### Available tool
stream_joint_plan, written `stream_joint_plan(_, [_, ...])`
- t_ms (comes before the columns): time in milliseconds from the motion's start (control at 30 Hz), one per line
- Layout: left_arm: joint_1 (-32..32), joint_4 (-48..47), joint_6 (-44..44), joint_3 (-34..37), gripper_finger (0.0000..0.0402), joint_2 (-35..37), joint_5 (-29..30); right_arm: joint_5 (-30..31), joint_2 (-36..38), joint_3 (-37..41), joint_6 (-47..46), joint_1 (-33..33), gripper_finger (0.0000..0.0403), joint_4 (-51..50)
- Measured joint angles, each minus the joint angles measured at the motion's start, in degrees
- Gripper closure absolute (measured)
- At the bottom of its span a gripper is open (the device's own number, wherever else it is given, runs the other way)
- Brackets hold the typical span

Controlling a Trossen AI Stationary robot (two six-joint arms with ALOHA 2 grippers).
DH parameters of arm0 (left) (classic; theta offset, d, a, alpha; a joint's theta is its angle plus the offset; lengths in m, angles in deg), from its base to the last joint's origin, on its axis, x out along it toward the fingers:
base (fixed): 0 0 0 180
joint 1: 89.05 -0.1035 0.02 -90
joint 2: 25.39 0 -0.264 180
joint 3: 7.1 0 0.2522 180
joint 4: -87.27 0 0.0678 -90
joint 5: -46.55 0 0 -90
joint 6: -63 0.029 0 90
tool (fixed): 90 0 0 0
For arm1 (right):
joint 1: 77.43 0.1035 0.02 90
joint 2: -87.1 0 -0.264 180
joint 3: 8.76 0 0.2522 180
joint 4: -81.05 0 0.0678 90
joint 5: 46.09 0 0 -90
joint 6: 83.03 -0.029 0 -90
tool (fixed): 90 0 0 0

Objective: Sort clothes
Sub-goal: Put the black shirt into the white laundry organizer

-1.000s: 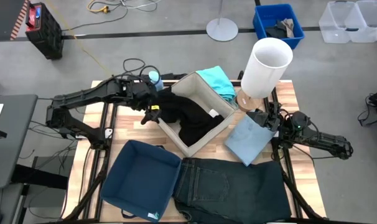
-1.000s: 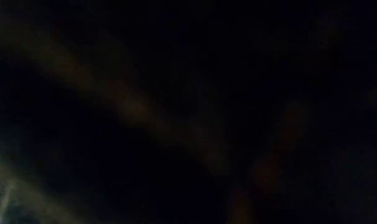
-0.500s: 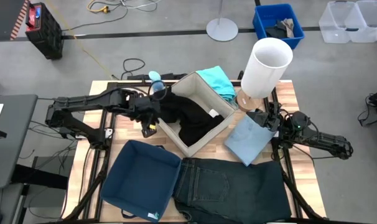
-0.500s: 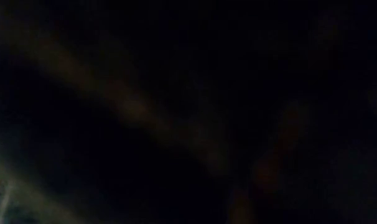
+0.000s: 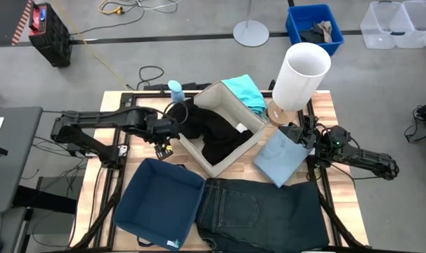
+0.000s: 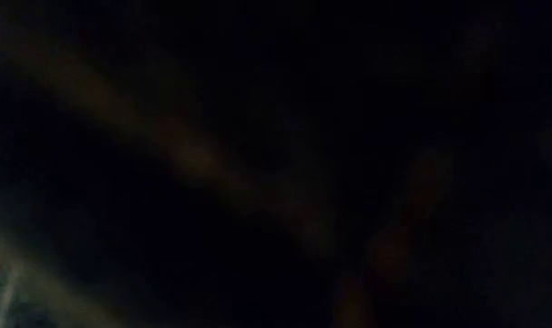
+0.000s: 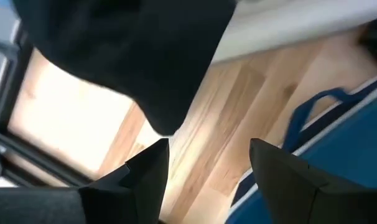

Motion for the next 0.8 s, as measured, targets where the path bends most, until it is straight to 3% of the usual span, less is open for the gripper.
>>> stream_joint_plan(467, [0.02, 11.36, -5.97, 12.14, 0.0166, -0.02, 7.25, 0.0, -0.02, 0.0, 0.74, 0.0, 0.0356, 0.33])
stream_joint_plan(600, [-0.03, 13.72, -11.11, 15.5, 0.0166, -0.02, 9.16, 0.0, -0.02, 0.0, 0.83, 0.0, 0.0356, 0.2])
stream_joint_plan(800, [-0.01, 14.15, -16.17, 17.07, 0.0207, -0.02, 11.08, 0.0, -0.02, 0.0, 0.82, 0.0, 0.0356, 0.19])
